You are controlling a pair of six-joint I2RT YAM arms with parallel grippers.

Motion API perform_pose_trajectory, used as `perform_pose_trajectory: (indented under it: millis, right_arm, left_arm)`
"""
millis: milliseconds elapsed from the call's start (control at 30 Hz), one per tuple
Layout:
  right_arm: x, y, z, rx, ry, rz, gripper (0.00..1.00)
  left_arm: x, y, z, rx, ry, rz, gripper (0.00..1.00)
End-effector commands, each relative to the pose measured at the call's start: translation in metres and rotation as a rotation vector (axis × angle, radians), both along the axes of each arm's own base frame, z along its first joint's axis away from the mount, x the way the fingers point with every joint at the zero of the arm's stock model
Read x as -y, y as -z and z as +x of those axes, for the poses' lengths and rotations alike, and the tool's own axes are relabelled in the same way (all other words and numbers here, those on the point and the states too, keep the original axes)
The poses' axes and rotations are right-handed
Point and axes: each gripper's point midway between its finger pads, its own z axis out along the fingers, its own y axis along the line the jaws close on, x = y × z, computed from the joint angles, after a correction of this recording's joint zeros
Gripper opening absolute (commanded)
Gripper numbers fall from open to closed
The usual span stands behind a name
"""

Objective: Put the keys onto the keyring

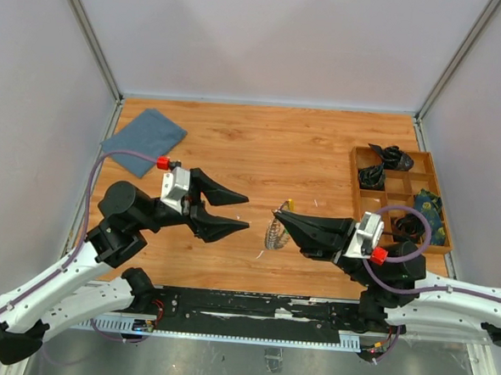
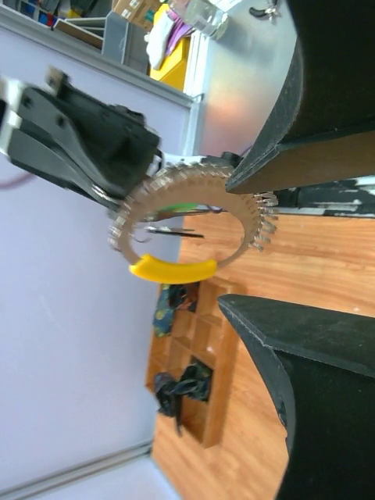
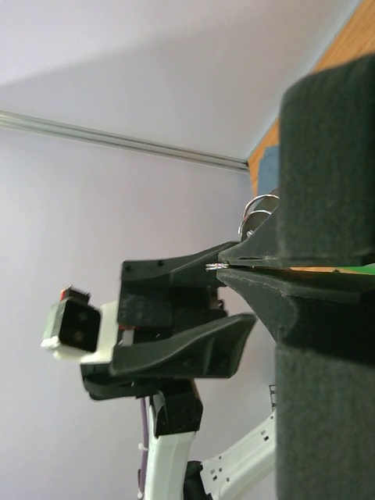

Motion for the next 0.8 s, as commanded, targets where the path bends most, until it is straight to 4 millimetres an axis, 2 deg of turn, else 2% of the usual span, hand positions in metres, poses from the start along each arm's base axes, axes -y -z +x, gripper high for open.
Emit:
perform_pose_trajectory:
  millis: [0, 200, 433, 767]
  right_arm:
    - [0.020, -0.026, -0.011, 0.024, -0.147, 0.183, 0.00]
    - [0.027, -0.030, -0.016, 0.067, -0.245, 0.237, 0.00]
    - [0.027, -0.039, -0.031, 0.120, -0.316, 0.257, 0.01]
    - [0.021, -0.040, -0.027, 0.122, -0.302, 0.240, 0.00]
  left_arm:
    - [-0.007, -0.038, -0.002, 0.093, -0.019, -0.053, 0.60]
    - [0.003, -0.063, -0.012, 0.144, 0.075, -0.093, 0.54]
    - [0.013, -0.066, -0.019, 0.163, 0.152, -0.108, 0.50]
    - [0.029, -0.076, -0.031, 0.195, 0.192, -0.118, 0.35]
